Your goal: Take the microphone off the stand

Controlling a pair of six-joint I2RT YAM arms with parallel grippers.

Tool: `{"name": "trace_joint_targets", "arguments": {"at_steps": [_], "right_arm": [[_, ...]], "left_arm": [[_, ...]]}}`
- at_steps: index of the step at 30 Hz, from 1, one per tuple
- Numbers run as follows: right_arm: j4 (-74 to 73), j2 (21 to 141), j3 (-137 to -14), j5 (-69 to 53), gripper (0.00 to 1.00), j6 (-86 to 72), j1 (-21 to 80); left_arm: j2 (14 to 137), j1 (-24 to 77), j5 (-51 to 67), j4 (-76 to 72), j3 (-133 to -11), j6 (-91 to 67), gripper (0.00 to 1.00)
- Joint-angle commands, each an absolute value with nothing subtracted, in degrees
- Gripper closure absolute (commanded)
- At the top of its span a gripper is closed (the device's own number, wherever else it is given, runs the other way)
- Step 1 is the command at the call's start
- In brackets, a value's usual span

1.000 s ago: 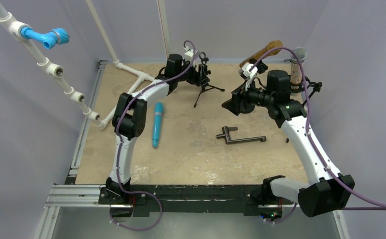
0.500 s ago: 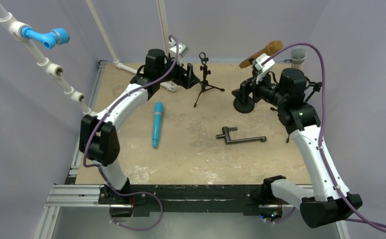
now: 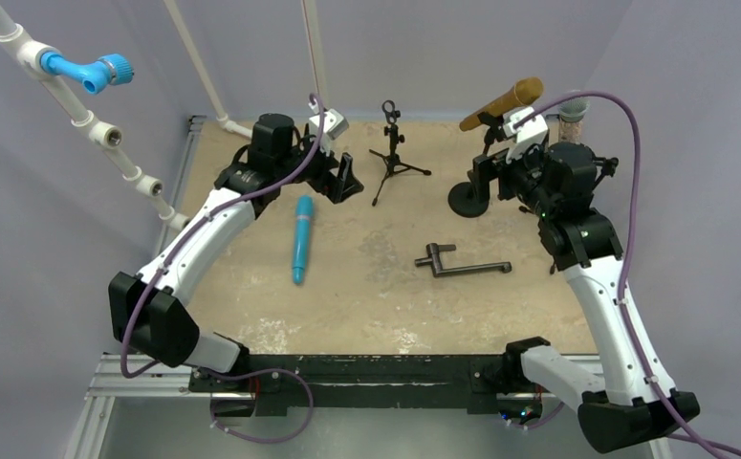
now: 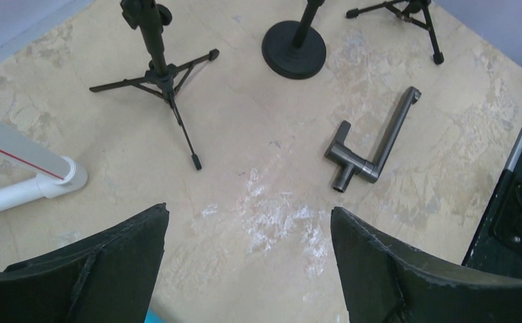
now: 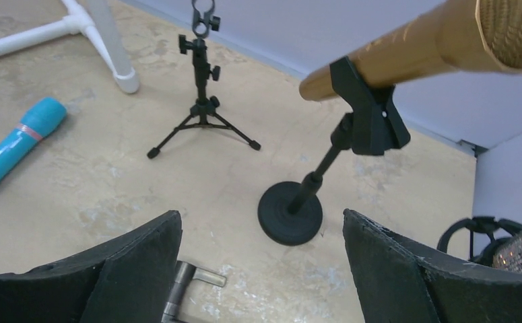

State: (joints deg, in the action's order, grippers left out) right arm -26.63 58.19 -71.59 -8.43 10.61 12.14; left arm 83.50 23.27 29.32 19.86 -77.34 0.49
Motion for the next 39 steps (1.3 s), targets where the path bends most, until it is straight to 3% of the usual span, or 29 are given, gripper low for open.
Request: {"name": "trace_joint_targets", "arguments": {"at_steps": [1,11,22,30,39], "right_arm": [[-26.4,55.3,-68.2,-3.1,0.13,11.3,11.7],[-16.7,55.2,-55.6,-1.8,0.17,8.2,11.4],[13.8,63.7,-42.5,2.0,0.23,4.7,11.3],[30.4,69.3,-38.1,6.1,0.31,1.4,11.0],[38.1,77.0,-40.7,8.7,0.36,0.4,10.6]], "left_arm": [[79.8,22.9,30.8,21.6,-75.8,3.8,0.12],[77.8,22.9,32.3,19.1,-71.7,4.0,0.12],[77.3,22.9,31.3,18.6,-71.0,5.7,0.12],[77.2,22.9,30.6,18.7,-70.8,5.6,0.12],[79.4,23.0,30.9,18.4,-72.2,3.6,0.13]]}}
